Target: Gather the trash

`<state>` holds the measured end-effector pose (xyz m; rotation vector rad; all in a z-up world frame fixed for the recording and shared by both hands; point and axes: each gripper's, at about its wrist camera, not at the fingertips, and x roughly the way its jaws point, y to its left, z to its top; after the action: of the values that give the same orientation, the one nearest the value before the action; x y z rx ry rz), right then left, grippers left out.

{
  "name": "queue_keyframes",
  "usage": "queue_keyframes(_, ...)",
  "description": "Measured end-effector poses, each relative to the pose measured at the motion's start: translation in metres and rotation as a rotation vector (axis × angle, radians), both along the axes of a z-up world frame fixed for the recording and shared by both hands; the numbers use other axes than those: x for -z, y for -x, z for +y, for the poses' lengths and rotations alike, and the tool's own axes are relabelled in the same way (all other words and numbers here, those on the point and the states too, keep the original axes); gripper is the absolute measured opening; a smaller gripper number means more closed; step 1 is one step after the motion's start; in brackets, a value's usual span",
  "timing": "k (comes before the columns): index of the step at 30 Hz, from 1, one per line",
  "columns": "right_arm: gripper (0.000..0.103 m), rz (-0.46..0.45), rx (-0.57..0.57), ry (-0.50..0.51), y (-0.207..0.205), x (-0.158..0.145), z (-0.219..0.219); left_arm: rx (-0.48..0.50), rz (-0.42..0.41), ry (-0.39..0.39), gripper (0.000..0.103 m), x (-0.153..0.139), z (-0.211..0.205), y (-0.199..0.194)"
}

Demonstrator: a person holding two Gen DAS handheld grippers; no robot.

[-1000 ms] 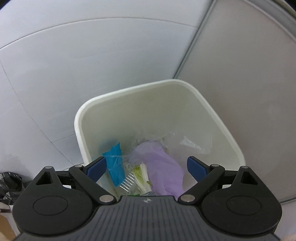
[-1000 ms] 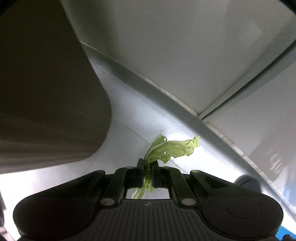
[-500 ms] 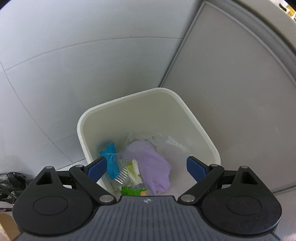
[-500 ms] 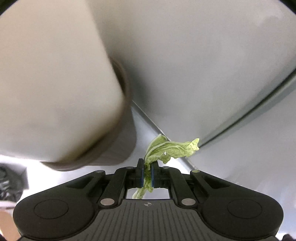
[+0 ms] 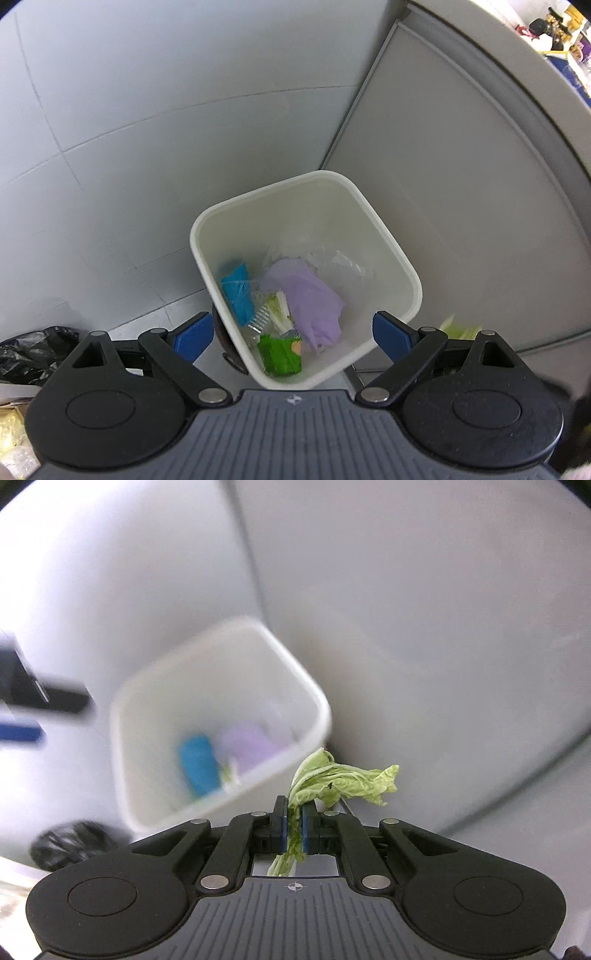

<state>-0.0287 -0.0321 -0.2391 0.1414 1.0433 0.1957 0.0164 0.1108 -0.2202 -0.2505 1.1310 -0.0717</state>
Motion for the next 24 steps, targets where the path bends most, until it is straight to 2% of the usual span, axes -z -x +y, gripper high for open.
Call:
queue_keyframes(5, 0.006, -0.045, -0.017, -0.098, -0.041, -0.044, 0.004, -0.006, 0.016, 0.008, 0.092, -0.014, 0.007, 0.009)
queue_keyframes(8, 0.006, -0.067, -0.019, -0.136, -0.068, -0.057, 0.009, -0.023, 0.026, 0.021, 0.092, -0.021, 0.012, 0.012)
queue_keyframes(11, 0.007, -0.047, -0.036, -0.206, -0.095, -0.067, 0.011, -0.039, 0.033, 0.033, 0.092, -0.026, 0.015, 0.016)
queue_keyframes(12, 0.011, -0.031, -0.046, -0.217, -0.102, -0.069, 0.013, -0.045, 0.035, 0.037, 0.092, -0.028, 0.016, 0.017)
queue_keyframes(13, 0.014, -0.017, -0.045, -0.221, -0.107, -0.059, 0.015, -0.050, 0.036, 0.040, 0.092, -0.030, 0.017, 0.018)
queue_keyframes(14, 0.015, -0.006, -0.044, -0.225, -0.110, -0.061, 0.016, -0.055, 0.038, 0.043, 0.092, -0.032, 0.017, 0.019)
queue_keyframes(17, 0.028, 0.011, -0.059, -0.236, -0.113, -0.073, 0.016, -0.068, 0.043, 0.053, 0.092, -0.040, 0.020, 0.023)
queue_keyframes(21, 0.053, -0.009, -0.093, -0.213, -0.100, -0.083, 0.008, -0.079, 0.047, 0.061, 0.092, -0.047, 0.021, 0.026)
queue_keyframes(24, 0.057, 0.023, -0.153, -0.240, -0.102, -0.081, 0.014, -0.080, 0.039, 0.068, 0.093, -0.055, 0.022, 0.028)
